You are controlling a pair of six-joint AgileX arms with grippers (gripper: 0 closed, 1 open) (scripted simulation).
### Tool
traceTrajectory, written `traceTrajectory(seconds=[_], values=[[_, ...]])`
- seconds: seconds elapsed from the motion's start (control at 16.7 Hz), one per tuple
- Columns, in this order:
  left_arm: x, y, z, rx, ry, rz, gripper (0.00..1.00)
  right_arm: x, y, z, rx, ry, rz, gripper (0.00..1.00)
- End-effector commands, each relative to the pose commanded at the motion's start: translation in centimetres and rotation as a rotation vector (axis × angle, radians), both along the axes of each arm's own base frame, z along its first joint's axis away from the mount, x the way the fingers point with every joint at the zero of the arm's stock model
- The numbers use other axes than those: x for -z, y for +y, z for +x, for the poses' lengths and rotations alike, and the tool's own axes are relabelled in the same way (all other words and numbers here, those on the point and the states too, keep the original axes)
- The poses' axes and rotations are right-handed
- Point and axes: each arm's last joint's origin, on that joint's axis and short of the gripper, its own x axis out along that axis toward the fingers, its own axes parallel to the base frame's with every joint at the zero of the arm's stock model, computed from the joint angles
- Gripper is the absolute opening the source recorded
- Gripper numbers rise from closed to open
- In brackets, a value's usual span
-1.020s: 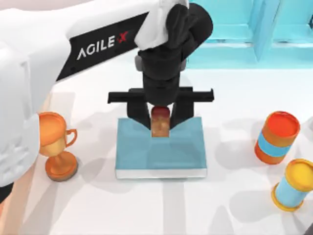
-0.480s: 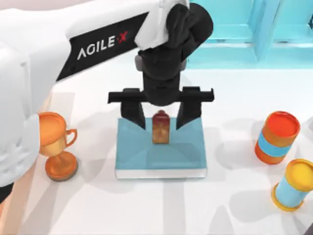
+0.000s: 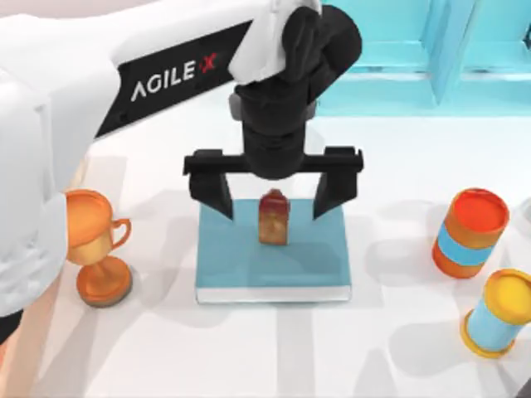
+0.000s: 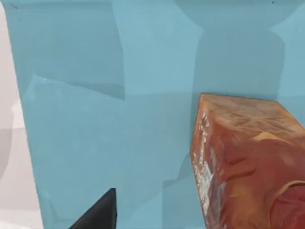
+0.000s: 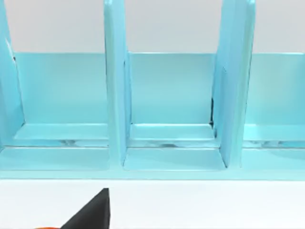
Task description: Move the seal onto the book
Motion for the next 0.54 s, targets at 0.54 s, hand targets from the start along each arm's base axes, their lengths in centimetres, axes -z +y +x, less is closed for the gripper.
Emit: traceTrajectory(seconds=[0.54], values=[[-3.0, 0.0, 0.0, -0.001, 0.000, 0.000, 1.00, 0.0, 0.0, 0.0, 0.000, 0.000, 0.000, 1.00]])
